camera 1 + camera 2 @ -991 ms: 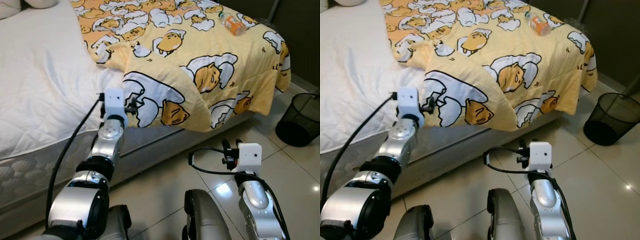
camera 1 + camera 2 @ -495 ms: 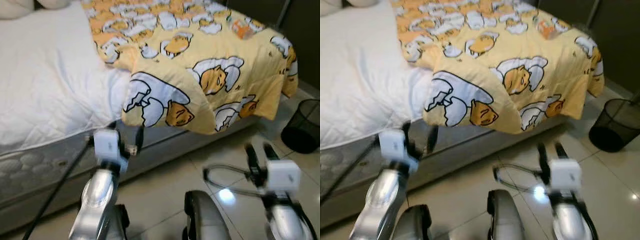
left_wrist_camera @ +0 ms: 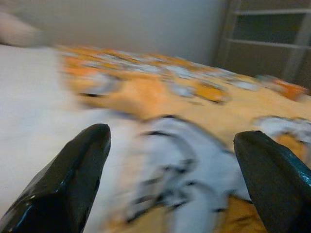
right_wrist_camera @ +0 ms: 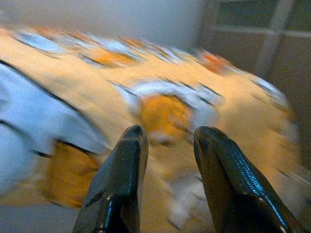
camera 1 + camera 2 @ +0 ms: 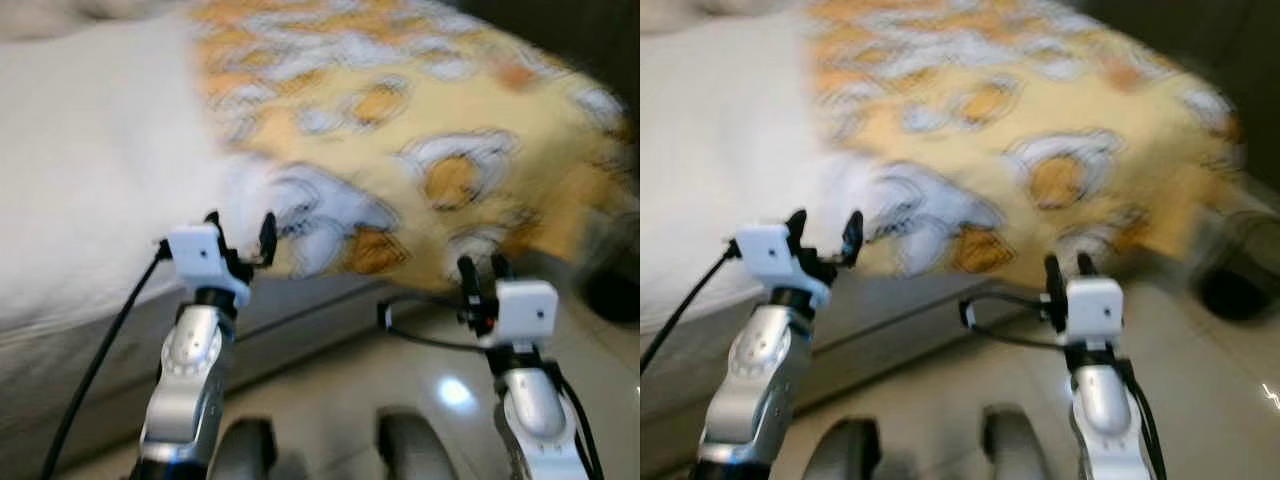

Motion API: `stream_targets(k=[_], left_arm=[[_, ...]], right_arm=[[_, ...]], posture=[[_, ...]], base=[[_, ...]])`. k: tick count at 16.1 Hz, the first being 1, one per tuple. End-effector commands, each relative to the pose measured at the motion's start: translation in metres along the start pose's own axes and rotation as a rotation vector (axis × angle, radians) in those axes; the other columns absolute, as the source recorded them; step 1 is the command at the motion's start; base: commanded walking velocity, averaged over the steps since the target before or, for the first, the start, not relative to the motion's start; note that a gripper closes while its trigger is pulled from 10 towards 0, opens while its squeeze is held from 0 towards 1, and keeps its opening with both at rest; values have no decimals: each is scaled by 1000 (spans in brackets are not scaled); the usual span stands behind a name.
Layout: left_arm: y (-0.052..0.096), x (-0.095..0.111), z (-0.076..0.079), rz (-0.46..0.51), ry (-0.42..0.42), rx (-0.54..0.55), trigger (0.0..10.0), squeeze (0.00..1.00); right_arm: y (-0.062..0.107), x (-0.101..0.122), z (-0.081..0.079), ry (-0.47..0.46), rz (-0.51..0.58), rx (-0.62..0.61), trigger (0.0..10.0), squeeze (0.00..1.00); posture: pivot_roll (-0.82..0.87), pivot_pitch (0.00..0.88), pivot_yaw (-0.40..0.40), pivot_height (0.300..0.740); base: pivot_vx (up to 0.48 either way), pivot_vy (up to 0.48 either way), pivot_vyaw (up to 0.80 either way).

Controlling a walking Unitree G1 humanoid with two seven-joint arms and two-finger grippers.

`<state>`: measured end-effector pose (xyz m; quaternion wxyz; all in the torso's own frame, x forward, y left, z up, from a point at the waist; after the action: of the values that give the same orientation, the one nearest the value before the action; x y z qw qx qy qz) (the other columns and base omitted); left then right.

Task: Clean up the room

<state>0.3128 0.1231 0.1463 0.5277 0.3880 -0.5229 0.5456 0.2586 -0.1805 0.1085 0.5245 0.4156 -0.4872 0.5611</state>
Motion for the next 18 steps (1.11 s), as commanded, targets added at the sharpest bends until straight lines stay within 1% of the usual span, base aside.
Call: stream_targets(k=[1, 2, 3, 4, 5, 6, 8, 10, 11, 12, 13, 15, 16, 18], left_arm=[[-2, -2, 15, -16, 6, -45, 10000, 0], [-3, 2, 26, 3, -59, -117, 10000, 0], [-4, 0, 29, -8, -101, -136, 10000, 0], [-11, -11, 25, -70, -127, -139, 10000, 0], [-15, -27, 18, -149, -142, -137, 10000, 0], [-17, -36, 11, -180, -136, -115, 10000, 0], [-13, -63, 5, -287, -151, -131, 10000, 0], [-5, -81, -5, -359, -161, -104, 10000, 0], [-3, -85, -7, -370, -156, -102, 10000, 0], [-5, -88, -14, -377, -176, -63, 10000, 0], [-9, -88, -21, -363, -181, -22, 10000, 0], [-20, -81, -27, -309, -204, 29, 10000, 0], [-21, -81, -28, -308, -210, 38, 10000, 0], [-28, -80, -36, -297, -200, 100, 10000, 0]], right_arm=[[3, -7, 11, 25, -30, -26, 10000, 0], [2, -7, 12, 29, -32, -28, 10000, 0], [1, -8, 12, 31, -32, -30, 10000, 0], [1, -10, 13, 31, -40, -36, 10000, 0], [2, -14, 14, 30, -56, -34, 10000, 0], [3, -17, 14, 25, -69, -37, 10000, 0], [3, -19, 15, 29, -73, -37, 10000, 0], [3, -20, 18, 37, -78, -41, 10000, 0], [2, -21, 19, 39, -81, -45, 10000, 0], [3, -21, 20, 42, -83, -46, 10000, 0], [4, -23, 19, 46, -87, -37, 10000, 0], [6, -25, 20, 51, -93, -36, 10000, 0], [6, -25, 20, 52, -94, -36, 10000, 0], [8, -26, 19, 53, -100, -29, 10000, 0]], posture=[[-202, 0, 60, 595], [-202, 0, 58, 595], [-200, 0, 57, 595], [-198, 0, 55, 595], [-195, 0, 51, 595], [-198, 0, 53, 595], [-209, 0, 58, 595], [-225, 5, 61, 595], [-231, 11, 62, 595], [-235, 15, 63, 595], [-238, 16, 62, 595], [-241, 18, 60, 595], [-244, 22, 58, 595], [-248, 26, 53, 595]], base=[[480, 0, 0], [480, 0, 0], [0, 0, 0], [0, 0, 0], [0, 0, 0], [0, 0, 0], [0, 0, 0], [0, 0, 0], [0, 0, 0], [0, 0, 0], [0, 0, 0], [0, 0, 0], [0, 0, 0], [0, 0, 0]])
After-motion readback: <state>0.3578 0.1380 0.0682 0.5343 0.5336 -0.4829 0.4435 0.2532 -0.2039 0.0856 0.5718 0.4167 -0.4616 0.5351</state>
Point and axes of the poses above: a point about 5 cm out from each wrist's last joint towards the gripper, its own y axis pointing back from the gripper into the wrist, its own x axis along the axis of the wrist's last joint, z = x × y, the point moved 4 cm from there along -y, pointing out of the wrist towards the gripper
